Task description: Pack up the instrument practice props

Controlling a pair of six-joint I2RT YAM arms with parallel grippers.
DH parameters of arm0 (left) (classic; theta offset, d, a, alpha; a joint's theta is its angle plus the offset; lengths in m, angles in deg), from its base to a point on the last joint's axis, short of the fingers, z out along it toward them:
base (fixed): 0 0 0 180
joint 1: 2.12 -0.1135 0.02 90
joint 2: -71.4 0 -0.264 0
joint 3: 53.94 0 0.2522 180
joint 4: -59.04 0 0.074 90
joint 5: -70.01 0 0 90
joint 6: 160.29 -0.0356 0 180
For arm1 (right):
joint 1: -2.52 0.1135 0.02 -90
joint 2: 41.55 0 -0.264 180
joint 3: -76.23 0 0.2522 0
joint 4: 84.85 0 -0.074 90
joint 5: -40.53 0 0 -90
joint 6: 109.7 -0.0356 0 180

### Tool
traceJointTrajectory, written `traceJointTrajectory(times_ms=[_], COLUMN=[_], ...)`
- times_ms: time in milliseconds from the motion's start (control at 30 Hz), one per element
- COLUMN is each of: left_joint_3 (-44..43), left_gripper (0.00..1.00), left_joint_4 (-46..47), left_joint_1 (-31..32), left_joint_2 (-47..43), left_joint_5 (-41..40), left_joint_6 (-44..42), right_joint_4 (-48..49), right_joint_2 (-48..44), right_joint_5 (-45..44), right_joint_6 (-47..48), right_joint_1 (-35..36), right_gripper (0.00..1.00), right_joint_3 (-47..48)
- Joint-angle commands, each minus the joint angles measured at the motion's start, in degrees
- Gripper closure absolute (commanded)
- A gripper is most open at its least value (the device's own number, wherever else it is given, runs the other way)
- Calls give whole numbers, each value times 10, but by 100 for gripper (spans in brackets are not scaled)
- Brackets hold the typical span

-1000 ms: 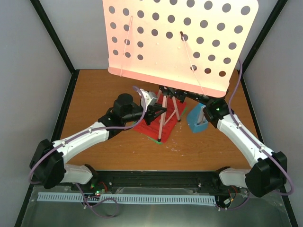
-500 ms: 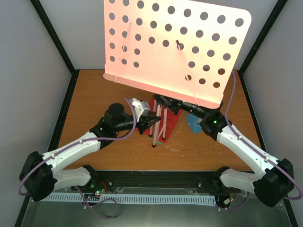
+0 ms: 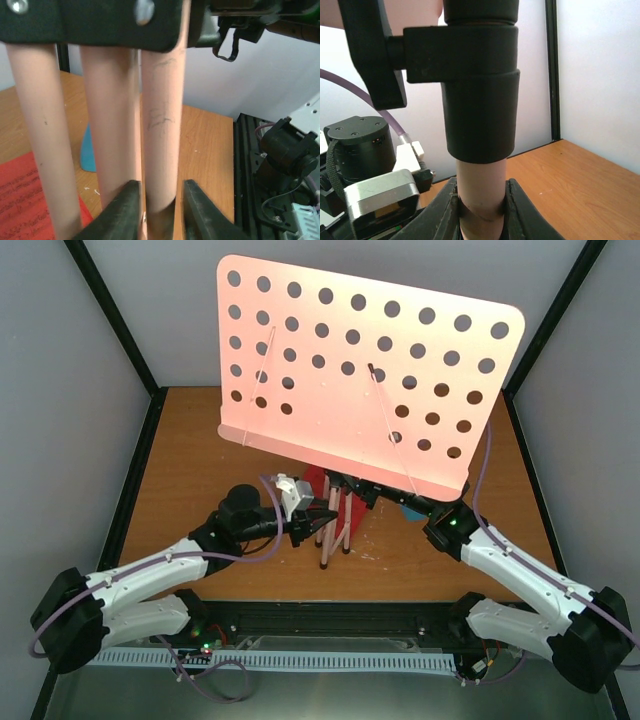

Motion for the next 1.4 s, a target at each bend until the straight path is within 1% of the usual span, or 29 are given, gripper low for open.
traceJointTrajectory(times_ms=[0,67,200,300,367,433,533,733,900,1033,1367], left_joint_3=[8,15,35,51,57,52,31,-5,-20,-22,-47], left_gripper=[66,53,36,16,8,5,3,3,8,11,20], left_joint_4=[61,63,75,97,116,129,138,195,231,253,260], left_joint_1=[-6,-6,-6,-6,-6,-6,-6,-5,-3,1,4], left_joint_2=[-9,-11,-21,-27,-18,2,48,118,165,181,225], left_joint_5=[-45,-48,-43,-28,-17,-18,-37,-20,-14,-20,-25], left_joint_6=[7,12,23,33,36,34,21,25,31,33,19], right_joint_4=[66,65,60,58,58,59,60,54,52,33,18], right_joint_2=[-35,-39,-44,-44,-43,-43,-44,-50,-53,-62,-76], right_joint_5=[17,14,10,9,7,5,2,-10,-20,-36,-47], right_joint_6=[-26,-24,-23,-24,-27,-29,-33,-36,-41,-33,-43], right_joint_1=[17,18,19,19,19,19,20,21,21,22,22], right_gripper=[97,97,97,97,97,97,97,97,97,97,97], right_joint_3=[-5,-6,-4,-3,-2,-3,-4,-4,-5,-4,-5])
